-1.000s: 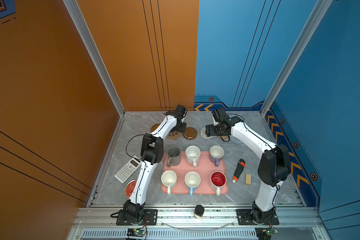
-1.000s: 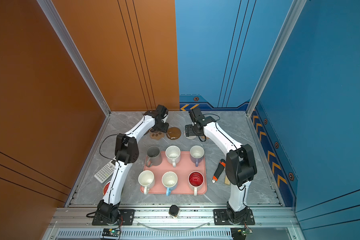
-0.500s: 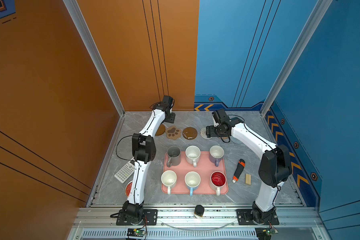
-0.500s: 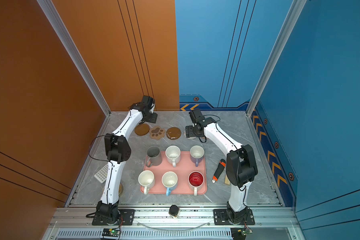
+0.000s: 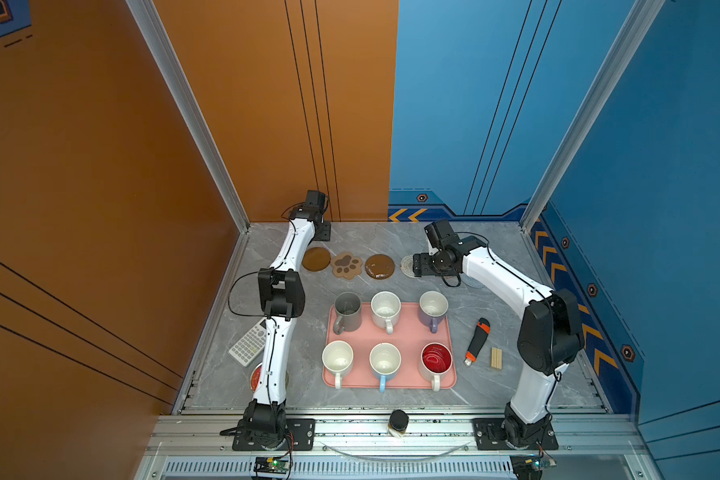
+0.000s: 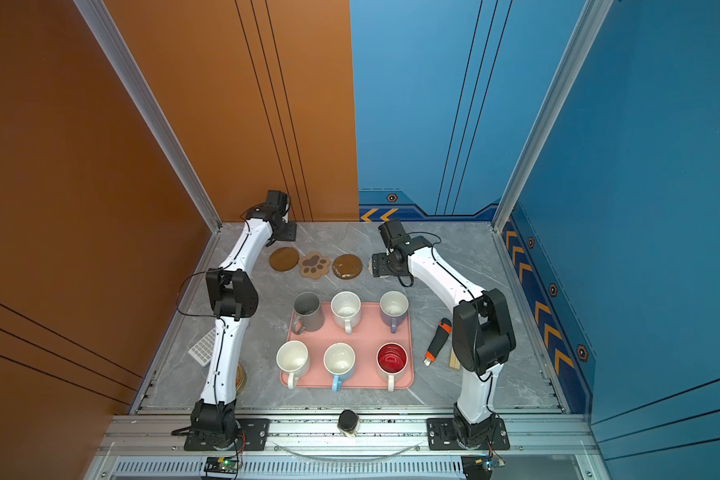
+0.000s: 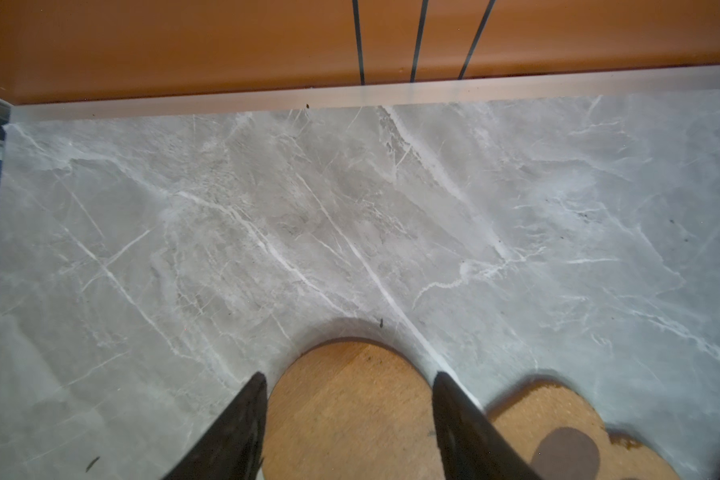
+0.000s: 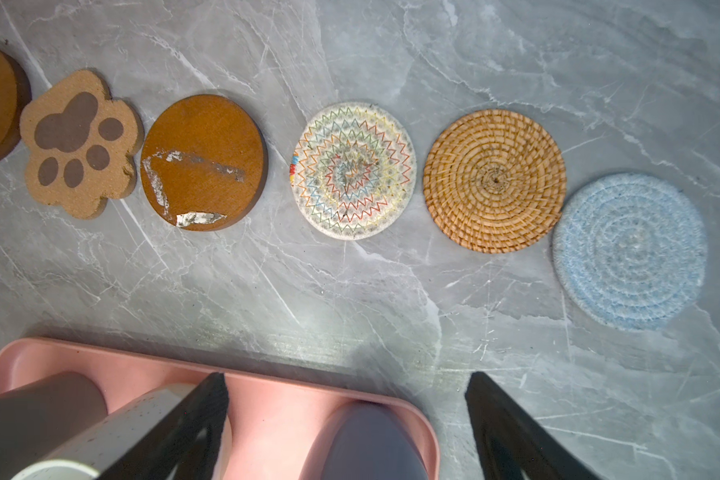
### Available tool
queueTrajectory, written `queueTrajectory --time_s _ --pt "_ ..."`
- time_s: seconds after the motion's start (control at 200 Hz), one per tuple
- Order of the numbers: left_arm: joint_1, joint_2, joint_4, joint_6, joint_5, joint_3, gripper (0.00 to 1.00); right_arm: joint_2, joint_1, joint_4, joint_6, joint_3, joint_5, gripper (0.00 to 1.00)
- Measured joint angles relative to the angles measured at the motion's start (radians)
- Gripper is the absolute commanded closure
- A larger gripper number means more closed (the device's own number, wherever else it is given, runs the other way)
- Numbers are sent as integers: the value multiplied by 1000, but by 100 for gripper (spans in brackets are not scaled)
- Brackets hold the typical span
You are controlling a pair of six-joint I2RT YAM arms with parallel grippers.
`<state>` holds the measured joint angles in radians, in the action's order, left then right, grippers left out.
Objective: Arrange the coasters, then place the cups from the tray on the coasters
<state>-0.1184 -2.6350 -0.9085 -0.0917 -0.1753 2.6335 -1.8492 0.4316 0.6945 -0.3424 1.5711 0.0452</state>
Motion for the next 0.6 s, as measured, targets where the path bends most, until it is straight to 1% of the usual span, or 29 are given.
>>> queueTrajectory --time_s 0.26,0.601 --pt "5 -61 6 -41 0 3 37 0 -1 0 -13 -8 0 11" --pt "26 -65 47 -89 21 3 37 0 -1 -1 -26 -15 0 12"
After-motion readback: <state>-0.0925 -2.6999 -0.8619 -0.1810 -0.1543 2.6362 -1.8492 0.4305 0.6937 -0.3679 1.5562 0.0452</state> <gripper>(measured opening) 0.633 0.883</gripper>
